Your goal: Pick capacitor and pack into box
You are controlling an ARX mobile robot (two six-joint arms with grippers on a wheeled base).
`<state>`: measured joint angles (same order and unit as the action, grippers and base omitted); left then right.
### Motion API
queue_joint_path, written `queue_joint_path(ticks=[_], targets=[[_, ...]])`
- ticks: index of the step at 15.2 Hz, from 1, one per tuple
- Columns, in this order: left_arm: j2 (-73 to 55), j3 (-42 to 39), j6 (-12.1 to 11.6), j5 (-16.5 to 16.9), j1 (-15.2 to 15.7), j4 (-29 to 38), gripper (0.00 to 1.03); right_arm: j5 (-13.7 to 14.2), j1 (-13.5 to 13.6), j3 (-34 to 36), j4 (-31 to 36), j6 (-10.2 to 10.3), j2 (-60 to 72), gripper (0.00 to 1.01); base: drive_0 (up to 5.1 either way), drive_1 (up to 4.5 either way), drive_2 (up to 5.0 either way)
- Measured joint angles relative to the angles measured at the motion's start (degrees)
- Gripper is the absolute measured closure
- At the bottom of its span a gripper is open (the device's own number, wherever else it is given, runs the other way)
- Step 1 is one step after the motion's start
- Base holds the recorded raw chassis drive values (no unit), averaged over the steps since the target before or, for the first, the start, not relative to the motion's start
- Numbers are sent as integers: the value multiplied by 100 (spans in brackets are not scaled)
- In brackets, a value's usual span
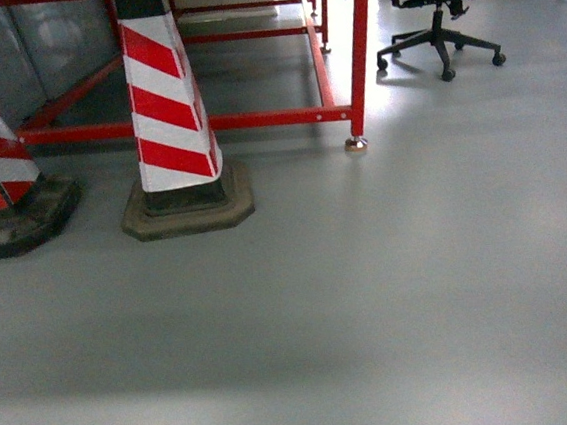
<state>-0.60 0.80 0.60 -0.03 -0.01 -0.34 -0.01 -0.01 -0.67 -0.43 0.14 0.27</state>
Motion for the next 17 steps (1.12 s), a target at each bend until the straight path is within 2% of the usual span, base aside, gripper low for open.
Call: queue_joint_path(ticks=[13,17], targets=[[0,0,2,-15,0,-2,59,-9,0,0,20,0,0,3,-495,245,245],[0,0,0,-9,0,-2,59,-17,0,0,9,0,0,3,0,0,0]])
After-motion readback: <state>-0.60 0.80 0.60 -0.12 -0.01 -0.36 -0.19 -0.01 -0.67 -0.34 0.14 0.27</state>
